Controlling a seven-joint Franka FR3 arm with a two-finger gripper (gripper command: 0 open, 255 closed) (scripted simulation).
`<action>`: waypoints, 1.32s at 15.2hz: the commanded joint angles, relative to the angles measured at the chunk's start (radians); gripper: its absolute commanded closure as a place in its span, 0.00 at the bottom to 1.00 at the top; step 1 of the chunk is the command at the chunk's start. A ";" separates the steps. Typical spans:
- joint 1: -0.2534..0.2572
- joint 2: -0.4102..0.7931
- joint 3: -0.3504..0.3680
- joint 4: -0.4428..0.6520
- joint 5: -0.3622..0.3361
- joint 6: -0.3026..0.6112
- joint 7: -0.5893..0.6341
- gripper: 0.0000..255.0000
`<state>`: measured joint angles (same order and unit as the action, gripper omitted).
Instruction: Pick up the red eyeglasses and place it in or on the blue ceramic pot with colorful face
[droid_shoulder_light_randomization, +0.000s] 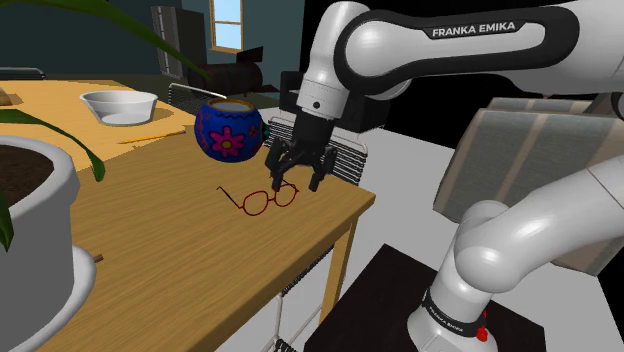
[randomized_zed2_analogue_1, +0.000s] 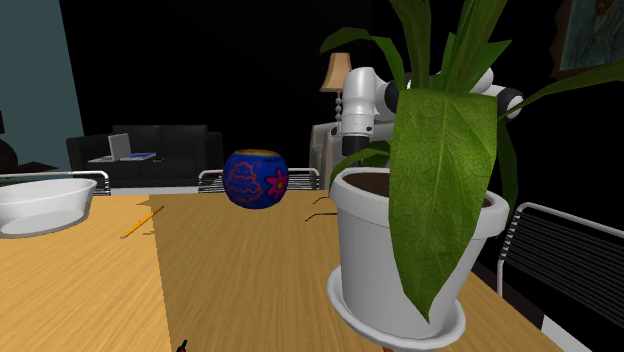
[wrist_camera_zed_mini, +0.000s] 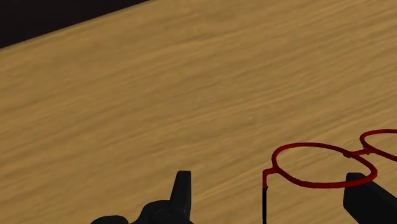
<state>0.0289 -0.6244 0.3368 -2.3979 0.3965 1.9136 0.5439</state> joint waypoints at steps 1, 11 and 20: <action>0.001 -0.002 0.001 -0.006 0.002 0.005 -0.001 0.00; 0.001 -0.001 0.001 -0.006 0.001 0.005 -0.001 1.00; -0.003 -0.002 -0.008 0.046 -0.009 -0.047 0.010 1.00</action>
<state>0.0274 -0.6261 0.3324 -2.3650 0.3906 1.8809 0.5530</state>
